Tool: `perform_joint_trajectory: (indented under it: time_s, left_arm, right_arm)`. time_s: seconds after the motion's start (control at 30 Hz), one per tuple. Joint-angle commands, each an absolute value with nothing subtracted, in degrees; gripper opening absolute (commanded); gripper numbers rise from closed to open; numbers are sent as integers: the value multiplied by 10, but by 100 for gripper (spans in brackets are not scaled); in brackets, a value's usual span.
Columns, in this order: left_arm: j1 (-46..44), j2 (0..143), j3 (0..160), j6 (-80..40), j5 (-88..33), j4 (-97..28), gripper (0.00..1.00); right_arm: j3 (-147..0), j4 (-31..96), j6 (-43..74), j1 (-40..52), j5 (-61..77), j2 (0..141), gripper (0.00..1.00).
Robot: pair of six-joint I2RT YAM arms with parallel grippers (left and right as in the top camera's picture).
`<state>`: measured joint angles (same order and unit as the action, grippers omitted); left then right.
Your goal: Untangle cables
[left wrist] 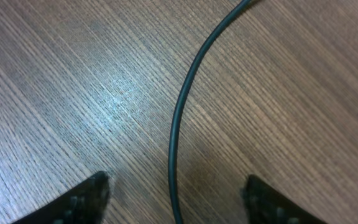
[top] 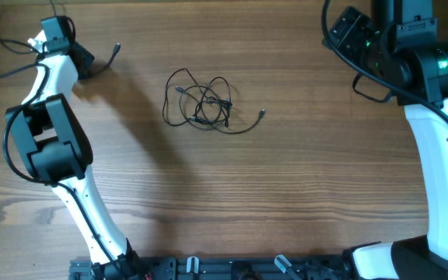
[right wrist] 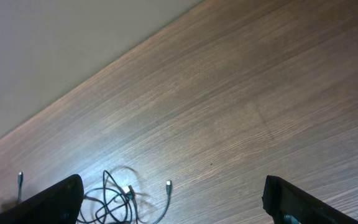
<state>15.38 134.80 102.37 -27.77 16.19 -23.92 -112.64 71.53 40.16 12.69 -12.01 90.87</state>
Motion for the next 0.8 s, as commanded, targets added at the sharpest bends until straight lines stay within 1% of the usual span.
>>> perform_joint_trajectory:
  time_s: [0.0,0.07,0.1,0.17,0.2,0.27,0.33,0.4,0.5,0.6,0.7,0.77]
  left_arm:
    - [156,1361,1023,-264,179,-240,68]
    - [156,1369,1023,-257,179,-247,67]
    - [156,1376,1023,-257,179,-251,63]
    - [156,1386,1023,-257,179,-261,52]
    - [157,1387,1023,-257,179,-269,35]
    - [157,1387,1023,-257,179,-273,24]
    - [157,1387,1023,-257,179,-286,5]
    - [157,1378,1023,-262,179,-312,4]
    - [156,1342,1023,-308,179,-355,4]
    - [156,1295,1023,-310,179,-377,4]
    - [157,1245,1023,-358,179,-399,4]
    - [157,1222,1023,-365,179,-403,4]
  right_arm:
    - [-1129,712,392,127,-114,916,94]
    - [-1129,713,392,127,-114,916,94]
    - [-1129,712,392,127,-114,916,94]
    - [-1129,713,392,127,-114,916,94]
    - [-1129,712,391,127,-115,916,94]
    - [-1129,712,391,127,-114,916,94]
    - [-1129,712,391,127,-115,916,95]
    - [-1129,712,390,127,-115,916,95]
    - [-1129,708,390,127,-115,916,96]
    - [-1129,707,389,127,-115,916,96]
    - [-1129,707,387,127,-115,916,97]
    - [-1129,706,387,127,-115,916,96]
